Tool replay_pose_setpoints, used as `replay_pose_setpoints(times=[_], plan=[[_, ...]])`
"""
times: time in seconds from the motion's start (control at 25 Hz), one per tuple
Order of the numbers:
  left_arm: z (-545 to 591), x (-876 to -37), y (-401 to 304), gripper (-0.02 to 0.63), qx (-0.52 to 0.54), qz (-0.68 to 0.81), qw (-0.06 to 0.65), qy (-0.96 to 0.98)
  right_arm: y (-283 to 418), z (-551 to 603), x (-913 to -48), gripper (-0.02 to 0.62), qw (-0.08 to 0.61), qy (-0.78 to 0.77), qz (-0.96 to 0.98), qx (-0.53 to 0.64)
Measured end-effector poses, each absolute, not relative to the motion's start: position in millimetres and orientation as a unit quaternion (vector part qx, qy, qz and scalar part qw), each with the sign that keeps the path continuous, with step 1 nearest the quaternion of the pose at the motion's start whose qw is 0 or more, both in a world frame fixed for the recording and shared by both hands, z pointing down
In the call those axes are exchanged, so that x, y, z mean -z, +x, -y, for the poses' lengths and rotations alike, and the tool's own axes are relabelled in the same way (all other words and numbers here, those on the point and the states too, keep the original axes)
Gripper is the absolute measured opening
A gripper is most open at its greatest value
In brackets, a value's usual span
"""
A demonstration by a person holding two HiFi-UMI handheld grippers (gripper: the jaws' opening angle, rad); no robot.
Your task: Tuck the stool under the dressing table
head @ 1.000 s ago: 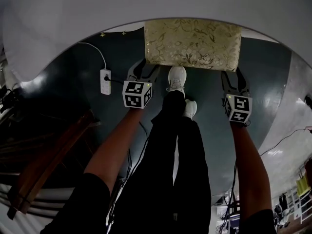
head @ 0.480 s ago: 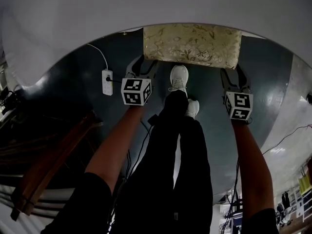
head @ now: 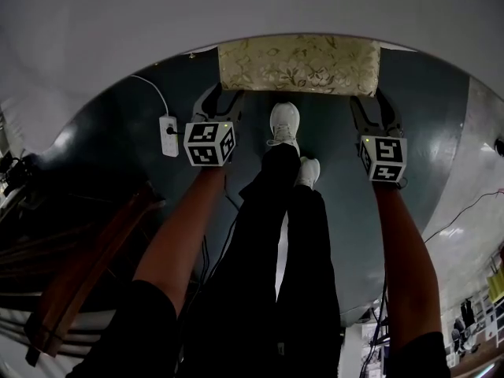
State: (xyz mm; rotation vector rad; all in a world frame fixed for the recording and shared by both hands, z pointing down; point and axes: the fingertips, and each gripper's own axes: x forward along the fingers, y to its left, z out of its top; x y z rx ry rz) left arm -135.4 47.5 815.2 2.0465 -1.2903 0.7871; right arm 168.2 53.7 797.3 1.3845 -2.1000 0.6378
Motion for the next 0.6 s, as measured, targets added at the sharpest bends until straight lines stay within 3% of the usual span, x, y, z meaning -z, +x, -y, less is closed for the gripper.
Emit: replay_pose_setpoints(times=[0.6], plan=[[-46.9, -817.4, -133.9, 0.235, -0.303, 0.477, 0.292, 0.771, 168.8, -53.8, -801.9, 0.25, 0.266, 0.501, 0.791, -0.229]])
